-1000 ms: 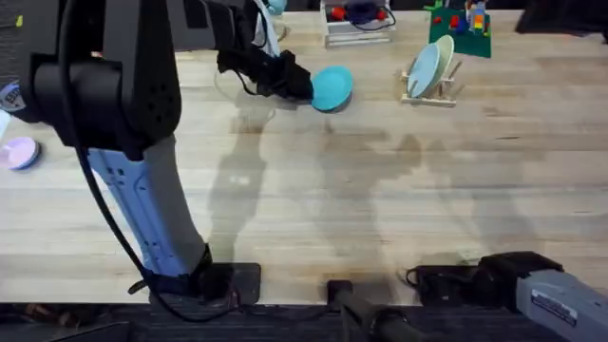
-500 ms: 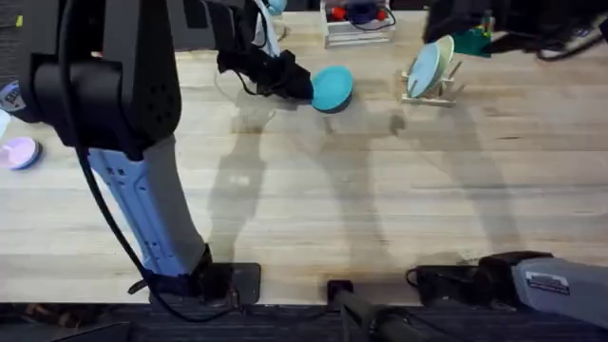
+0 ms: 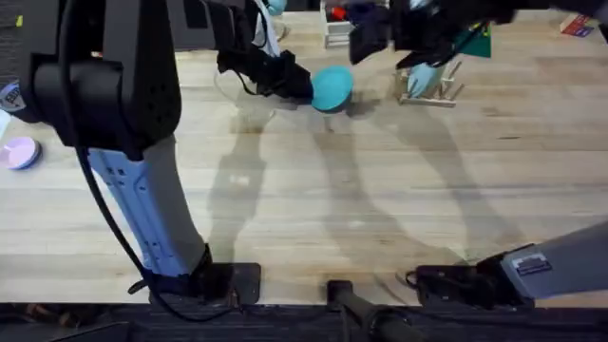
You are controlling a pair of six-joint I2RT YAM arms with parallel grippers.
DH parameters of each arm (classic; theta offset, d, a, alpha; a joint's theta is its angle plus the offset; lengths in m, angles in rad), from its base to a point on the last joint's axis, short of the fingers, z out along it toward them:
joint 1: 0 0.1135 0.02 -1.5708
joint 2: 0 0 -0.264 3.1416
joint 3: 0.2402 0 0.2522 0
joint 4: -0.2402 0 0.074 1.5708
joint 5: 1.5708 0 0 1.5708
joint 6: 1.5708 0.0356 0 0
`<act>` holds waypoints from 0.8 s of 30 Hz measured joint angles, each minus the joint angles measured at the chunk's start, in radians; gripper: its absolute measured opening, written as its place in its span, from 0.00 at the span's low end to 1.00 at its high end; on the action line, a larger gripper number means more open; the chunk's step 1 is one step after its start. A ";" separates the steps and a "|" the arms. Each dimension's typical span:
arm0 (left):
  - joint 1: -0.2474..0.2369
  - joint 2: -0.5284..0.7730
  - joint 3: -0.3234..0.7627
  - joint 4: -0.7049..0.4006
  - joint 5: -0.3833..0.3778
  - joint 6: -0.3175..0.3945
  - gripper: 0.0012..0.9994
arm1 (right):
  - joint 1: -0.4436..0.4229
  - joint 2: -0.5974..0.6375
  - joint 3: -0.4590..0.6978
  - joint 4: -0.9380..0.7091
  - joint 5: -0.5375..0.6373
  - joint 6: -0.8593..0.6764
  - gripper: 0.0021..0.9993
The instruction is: Pick up the plates from the table one by one and place each into a slot on the dish rack.
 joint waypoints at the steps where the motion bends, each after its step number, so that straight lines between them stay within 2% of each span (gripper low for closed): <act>1: 0.000 0.000 0.000 0.000 0.000 0.000 0.04 | 0.007 0.019 0.000 0.013 -0.001 0.010 0.99; 7: 0.000 0.000 0.000 0.000 0.000 0.000 0.04 | 0.043 0.126 0.000 0.086 -0.004 0.067 1.00; 21: 0.000 0.000 0.000 0.000 0.000 0.000 0.04 | 0.099 0.289 0.000 0.223 -0.034 0.142 0.99; 24: 0.000 0.000 0.000 0.000 0.000 0.000 0.04 | 0.099 0.313 0.000 0.241 -0.042 0.165 0.86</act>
